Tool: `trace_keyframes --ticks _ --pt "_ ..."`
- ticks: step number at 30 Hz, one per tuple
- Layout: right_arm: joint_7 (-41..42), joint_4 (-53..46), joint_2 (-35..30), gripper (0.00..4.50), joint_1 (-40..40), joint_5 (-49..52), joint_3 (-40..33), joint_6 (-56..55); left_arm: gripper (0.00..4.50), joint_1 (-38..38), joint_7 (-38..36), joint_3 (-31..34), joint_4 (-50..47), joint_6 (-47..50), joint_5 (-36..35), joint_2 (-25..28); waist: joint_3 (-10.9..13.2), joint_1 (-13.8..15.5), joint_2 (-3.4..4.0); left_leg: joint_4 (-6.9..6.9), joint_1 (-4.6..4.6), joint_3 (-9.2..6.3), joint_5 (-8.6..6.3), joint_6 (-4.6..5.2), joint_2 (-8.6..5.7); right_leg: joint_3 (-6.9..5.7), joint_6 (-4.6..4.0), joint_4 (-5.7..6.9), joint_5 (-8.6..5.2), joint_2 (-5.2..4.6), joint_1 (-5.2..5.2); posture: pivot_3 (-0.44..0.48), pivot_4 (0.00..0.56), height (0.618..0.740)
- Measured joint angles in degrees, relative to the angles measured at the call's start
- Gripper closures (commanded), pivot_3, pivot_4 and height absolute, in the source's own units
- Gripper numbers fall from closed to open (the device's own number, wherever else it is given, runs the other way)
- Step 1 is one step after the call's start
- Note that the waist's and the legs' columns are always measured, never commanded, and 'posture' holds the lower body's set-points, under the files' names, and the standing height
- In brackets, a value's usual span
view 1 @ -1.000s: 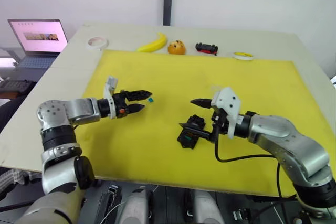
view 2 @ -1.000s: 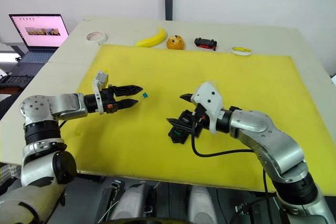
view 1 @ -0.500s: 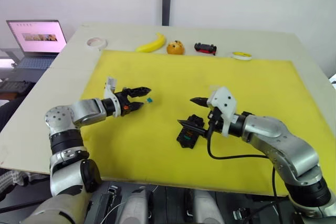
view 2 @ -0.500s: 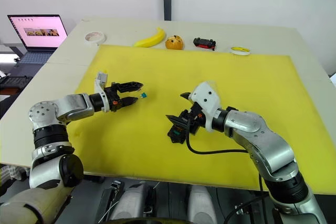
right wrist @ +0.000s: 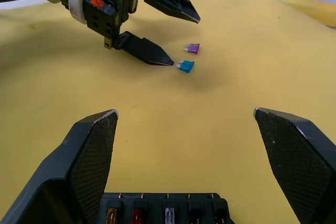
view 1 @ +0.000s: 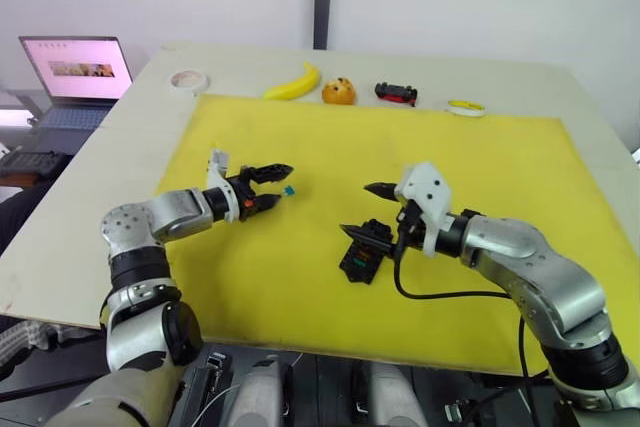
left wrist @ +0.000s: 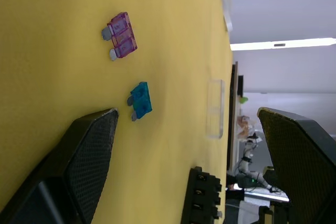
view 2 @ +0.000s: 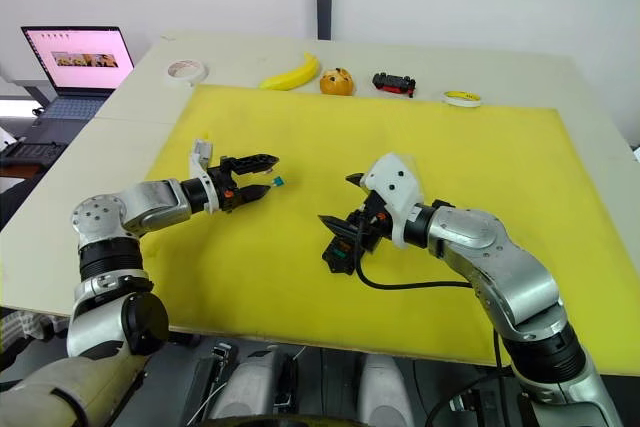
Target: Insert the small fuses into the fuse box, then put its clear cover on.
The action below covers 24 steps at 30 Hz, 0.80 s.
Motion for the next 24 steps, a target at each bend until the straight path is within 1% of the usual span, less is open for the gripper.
trace_keyframes --ticks 9,13,24 --pt "-0.8 0.0 1.1 0.09 0.0 0.0 0.0 0.4 0.00 -3.6 -4.4 -0.7 4.8 -1.6 5.3 -1.1 0.0 0.7 0.00 0.00 0.00 -0.04 0.00 0.01 -0.19 -0.02 0.00 -0.04 0.00 -0.03 0.04 0.000 0.150 0.740" --pt "-1.0 0.0 1.1 0.09 -0.1 0.0 0.0 0.5 0.00 -4.1 -6.8 -1.7 4.9 -1.7 7.6 -1.7 0.0 1.4 0.00 0.00 -0.01 -0.05 0.00 0.01 -0.22 -0.03 0.00 -0.06 0.00 -0.05 0.06 0.000 0.150 0.740" --pt "-1.6 -1.0 0.9 0.09 0.9 -0.1 -0.2 1.6 0.00 -4.9 -12.7 -2.8 6.0 -1.8 13.8 -1.6 0.0 1.4 0.00 0.00 0.01 -0.08 -0.03 0.07 -0.25 -0.05 0.01 -0.08 0.00 -0.08 0.11 0.000 0.150 0.740"
